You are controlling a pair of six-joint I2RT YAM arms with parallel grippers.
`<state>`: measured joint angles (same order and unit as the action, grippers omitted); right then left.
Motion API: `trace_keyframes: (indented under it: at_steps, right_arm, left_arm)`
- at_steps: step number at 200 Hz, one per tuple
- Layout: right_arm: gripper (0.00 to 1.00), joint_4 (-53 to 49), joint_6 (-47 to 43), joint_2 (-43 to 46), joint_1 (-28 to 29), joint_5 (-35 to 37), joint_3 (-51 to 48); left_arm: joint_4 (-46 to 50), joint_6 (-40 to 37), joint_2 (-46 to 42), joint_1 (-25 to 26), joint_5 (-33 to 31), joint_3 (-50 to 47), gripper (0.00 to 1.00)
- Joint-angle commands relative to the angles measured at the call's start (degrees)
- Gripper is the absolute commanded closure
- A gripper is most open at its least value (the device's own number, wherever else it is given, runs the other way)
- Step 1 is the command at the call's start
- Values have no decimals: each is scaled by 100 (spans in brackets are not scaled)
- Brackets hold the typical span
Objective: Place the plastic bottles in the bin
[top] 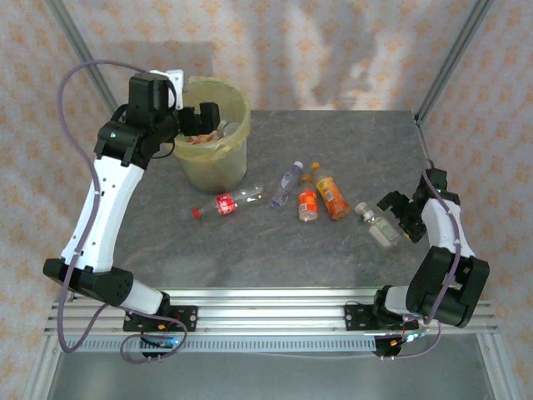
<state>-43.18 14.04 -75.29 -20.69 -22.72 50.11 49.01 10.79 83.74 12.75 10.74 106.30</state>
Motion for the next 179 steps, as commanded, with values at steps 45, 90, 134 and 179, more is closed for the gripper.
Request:
trace_keyframes:
  at_steps: [45,90,134,179]
  right_arm:
    - [1,298,-15,-6,-27,-787,-431]
    - [3,280,108,322,35,-1068,-663]
    - [3,298,302,527,336,-977,-901]
    - [4,112,515,675,788,-494,-965]
  left_arm:
    - [-321,257,-446,27,157,-274,0]
    - [-379,327,-517,30,147,-424,0]
    - [-419,358,-579,34,78,-514,0]
    - [-436,439,-622,33,44,-606,0]
